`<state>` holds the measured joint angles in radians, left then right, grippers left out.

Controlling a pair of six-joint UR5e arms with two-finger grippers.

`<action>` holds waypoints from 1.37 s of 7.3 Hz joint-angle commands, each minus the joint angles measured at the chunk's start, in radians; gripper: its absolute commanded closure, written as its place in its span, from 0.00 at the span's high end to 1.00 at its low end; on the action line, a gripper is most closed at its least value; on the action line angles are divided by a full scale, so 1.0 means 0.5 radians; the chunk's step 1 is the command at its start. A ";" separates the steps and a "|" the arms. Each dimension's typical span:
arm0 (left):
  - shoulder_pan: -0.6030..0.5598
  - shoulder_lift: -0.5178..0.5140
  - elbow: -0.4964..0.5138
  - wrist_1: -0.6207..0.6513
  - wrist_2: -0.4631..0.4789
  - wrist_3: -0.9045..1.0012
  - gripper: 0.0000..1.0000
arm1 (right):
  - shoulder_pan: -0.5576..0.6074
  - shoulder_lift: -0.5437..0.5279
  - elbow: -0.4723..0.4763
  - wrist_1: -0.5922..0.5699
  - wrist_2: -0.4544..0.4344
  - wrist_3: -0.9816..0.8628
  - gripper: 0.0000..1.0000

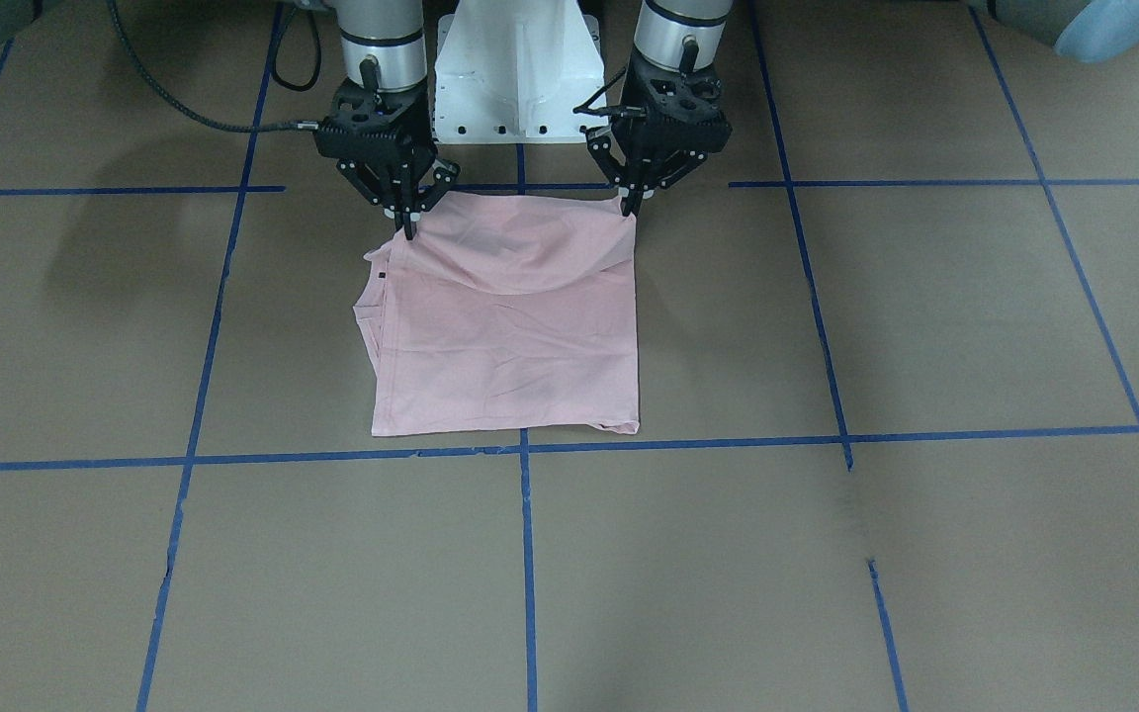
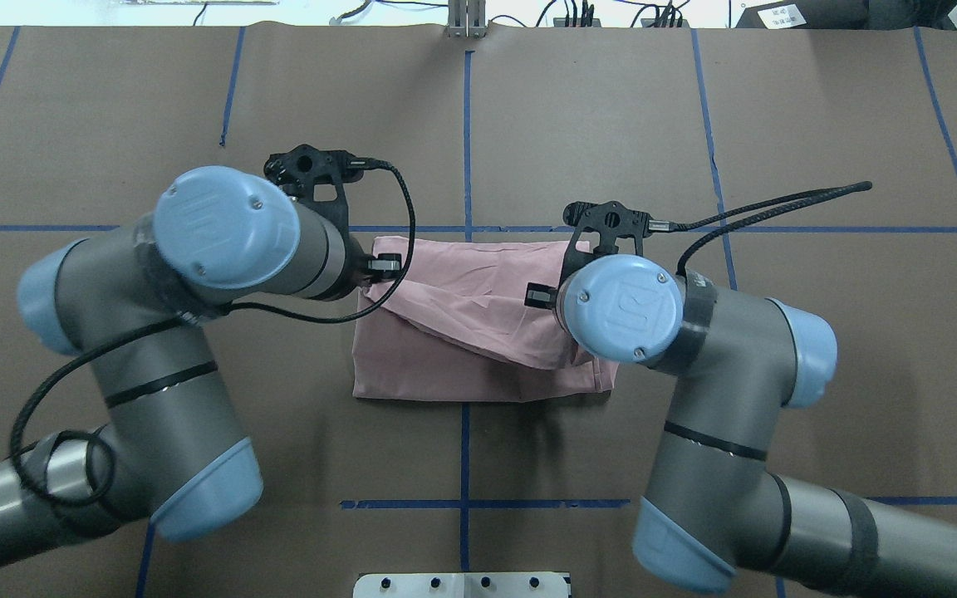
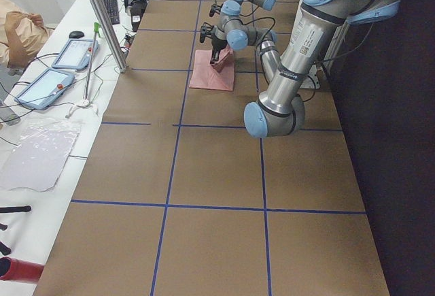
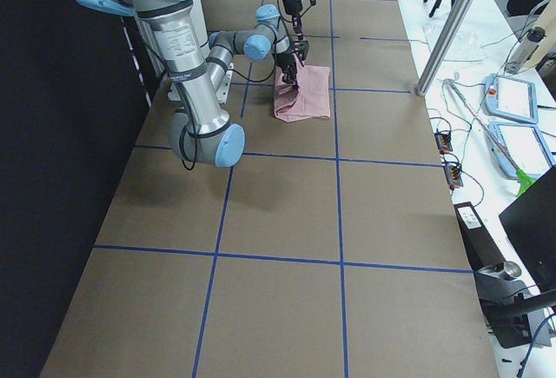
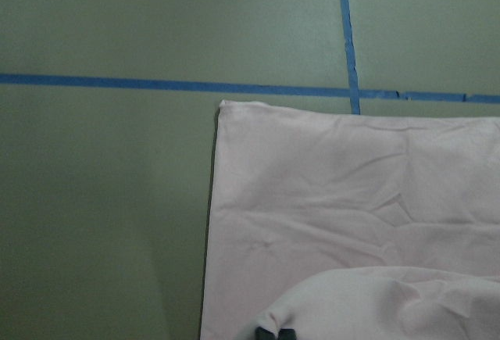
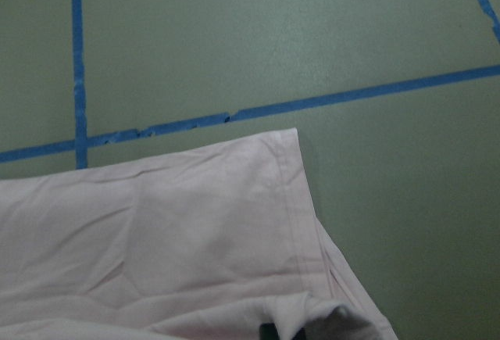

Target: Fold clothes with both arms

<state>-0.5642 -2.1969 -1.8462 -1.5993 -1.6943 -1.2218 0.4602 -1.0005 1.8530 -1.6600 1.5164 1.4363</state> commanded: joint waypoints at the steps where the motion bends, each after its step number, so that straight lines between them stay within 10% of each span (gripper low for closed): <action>1: -0.309 -0.238 0.862 -0.590 -0.053 0.358 1.00 | 0.330 0.437 -0.863 0.275 0.252 -0.270 1.00; 2: -0.432 -0.236 1.031 -0.766 -0.172 0.561 1.00 | 0.495 0.455 -1.120 0.589 0.475 -0.490 1.00; 5: -0.479 -0.166 0.923 -0.781 -0.287 0.655 1.00 | 0.629 0.406 -1.111 0.648 0.716 -0.670 1.00; 10: -0.873 0.527 -0.099 -0.272 -0.645 1.530 1.00 | 1.149 -0.191 -0.235 0.110 1.148 -1.544 1.00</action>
<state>-0.9112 -2.0124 -1.8029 -1.8084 -1.9578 -0.6145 0.9434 -1.0074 1.6104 -1.4905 2.0324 0.8478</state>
